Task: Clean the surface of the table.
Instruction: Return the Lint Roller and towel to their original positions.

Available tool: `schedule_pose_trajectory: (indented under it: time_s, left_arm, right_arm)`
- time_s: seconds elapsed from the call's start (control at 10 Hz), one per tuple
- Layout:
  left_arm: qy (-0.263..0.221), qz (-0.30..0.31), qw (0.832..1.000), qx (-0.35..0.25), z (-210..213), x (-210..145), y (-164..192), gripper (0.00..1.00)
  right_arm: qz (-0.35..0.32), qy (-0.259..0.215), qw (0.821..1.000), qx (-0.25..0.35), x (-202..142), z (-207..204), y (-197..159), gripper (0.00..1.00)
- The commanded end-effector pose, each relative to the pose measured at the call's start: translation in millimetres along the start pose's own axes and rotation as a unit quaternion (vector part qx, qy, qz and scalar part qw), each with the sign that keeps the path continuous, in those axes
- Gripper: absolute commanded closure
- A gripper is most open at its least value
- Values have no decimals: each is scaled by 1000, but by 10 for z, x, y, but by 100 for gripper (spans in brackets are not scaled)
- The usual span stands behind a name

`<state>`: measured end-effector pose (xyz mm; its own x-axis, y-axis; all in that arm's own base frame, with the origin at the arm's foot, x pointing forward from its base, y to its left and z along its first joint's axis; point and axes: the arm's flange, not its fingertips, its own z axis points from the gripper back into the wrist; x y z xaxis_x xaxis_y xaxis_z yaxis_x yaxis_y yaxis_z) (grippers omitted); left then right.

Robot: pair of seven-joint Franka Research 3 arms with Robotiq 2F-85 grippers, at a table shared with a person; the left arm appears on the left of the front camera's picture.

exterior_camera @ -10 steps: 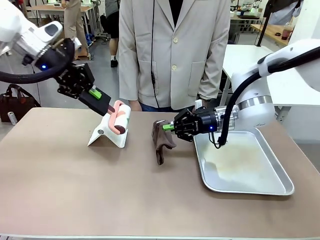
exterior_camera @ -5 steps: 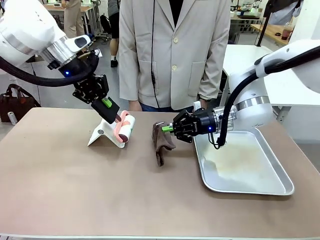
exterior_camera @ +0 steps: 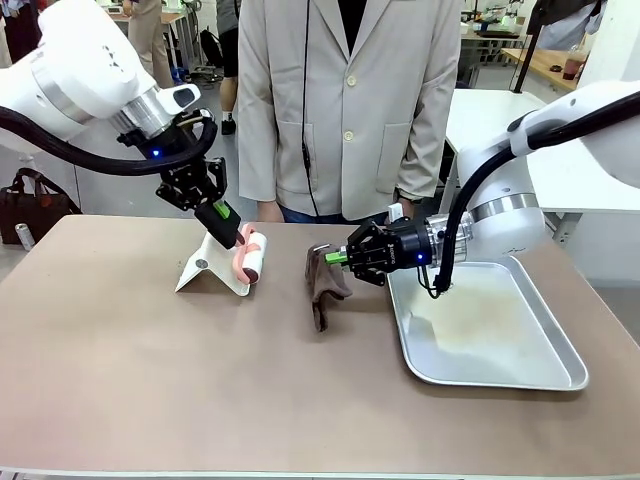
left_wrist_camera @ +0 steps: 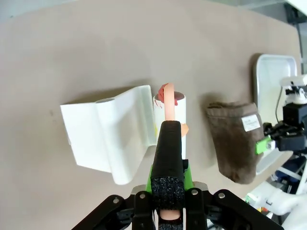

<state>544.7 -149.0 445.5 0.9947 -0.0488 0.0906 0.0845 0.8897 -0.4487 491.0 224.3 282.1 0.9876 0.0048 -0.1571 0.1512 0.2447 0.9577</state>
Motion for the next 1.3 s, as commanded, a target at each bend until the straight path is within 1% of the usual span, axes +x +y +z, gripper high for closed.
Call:
schedule_pose_trajectory:
  time_s: [0.0, 0.2, 0.9, 1.2]
  left_arm:
    - [-3, 27, 1000, 7, -86, 106, -32, 78]
    - [1, 43, 999, 14, -197, 133, 15, 78]
    - [36, 64, 997, -27, -108, 211, 258, 78]
    - [38, 67, 997, -22, -139, 204, 328, 78]
  right_arm:
    - [-1, -12, 1000, -2, 76, -15, 28, 91]
    - [-7, -15, 1000, 0, 103, -12, 1, 91]
    - [-23, -20, 1000, 0, 170, -36, -37, 91]
    - [-25, -20, 999, 0, 185, -52, -36, 91]
